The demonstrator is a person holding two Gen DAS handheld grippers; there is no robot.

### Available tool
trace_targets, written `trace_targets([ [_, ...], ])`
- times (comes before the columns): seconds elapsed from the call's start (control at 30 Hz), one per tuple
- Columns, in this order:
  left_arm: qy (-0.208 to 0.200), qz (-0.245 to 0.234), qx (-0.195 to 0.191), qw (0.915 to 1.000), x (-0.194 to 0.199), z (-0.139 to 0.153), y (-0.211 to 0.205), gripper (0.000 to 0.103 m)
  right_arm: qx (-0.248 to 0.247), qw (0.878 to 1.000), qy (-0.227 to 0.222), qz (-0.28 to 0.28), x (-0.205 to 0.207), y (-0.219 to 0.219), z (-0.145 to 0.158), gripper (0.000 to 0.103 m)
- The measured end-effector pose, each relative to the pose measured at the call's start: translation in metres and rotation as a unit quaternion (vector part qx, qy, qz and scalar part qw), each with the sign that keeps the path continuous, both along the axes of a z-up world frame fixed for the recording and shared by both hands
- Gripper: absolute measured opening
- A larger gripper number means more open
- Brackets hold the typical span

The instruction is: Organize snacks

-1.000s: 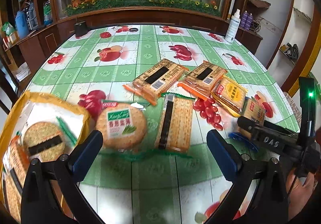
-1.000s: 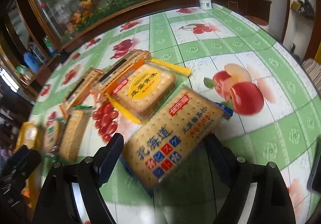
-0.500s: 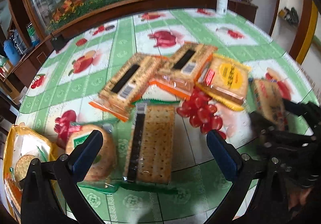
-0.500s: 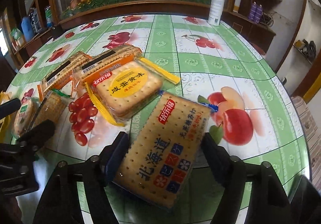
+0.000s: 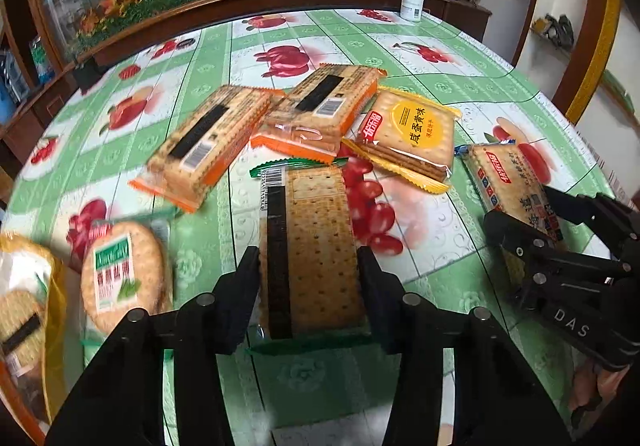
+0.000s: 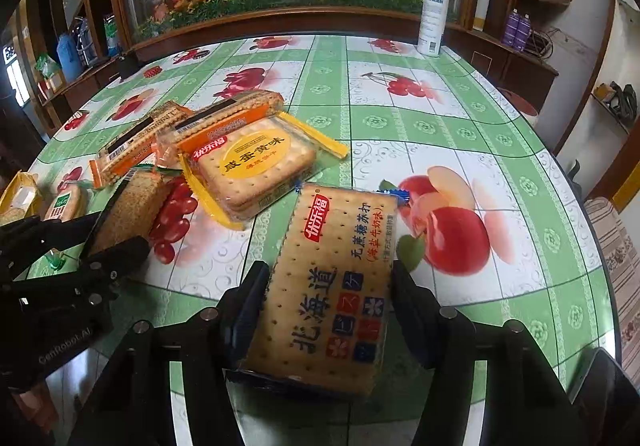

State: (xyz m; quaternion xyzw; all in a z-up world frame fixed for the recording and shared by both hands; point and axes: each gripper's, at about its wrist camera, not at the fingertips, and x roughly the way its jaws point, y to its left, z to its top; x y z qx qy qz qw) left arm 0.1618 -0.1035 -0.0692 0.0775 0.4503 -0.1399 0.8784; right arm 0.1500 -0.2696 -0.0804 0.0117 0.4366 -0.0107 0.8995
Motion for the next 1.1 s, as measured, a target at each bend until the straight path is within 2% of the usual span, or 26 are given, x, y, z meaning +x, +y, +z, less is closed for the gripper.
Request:
trace_targets([
  [0.23, 0.006, 0.019, -0.045, 0.9988, -0.017, 0.002, 0.018, 0.046, 0.025, 1.000, -0.010, 0.008, -0.018, -0.005, 0.008, 0.060],
  [0.63, -0.026, 0.038, -0.090, 0.9949, -0.061, 0.030, 0.062, 0.046, 0.073, 0.996, -0.032, 0.032, -0.060, -0.004, 0.029, 0.059],
  [0.9, -0.059, 0.072, -0.108, 0.9898, -0.086, 0.056, 0.117, 0.046, 0.076, 0.992, -0.049, 0.085, -0.061, 0.061, 0.043, 0.059],
  [1.1, -0.077, 0.105, -0.094, 0.9870, -0.100, 0.062, 0.147, 0.046, 0.075, 0.988, -0.053, 0.128, -0.061, 0.109, 0.049, 0.059],
])
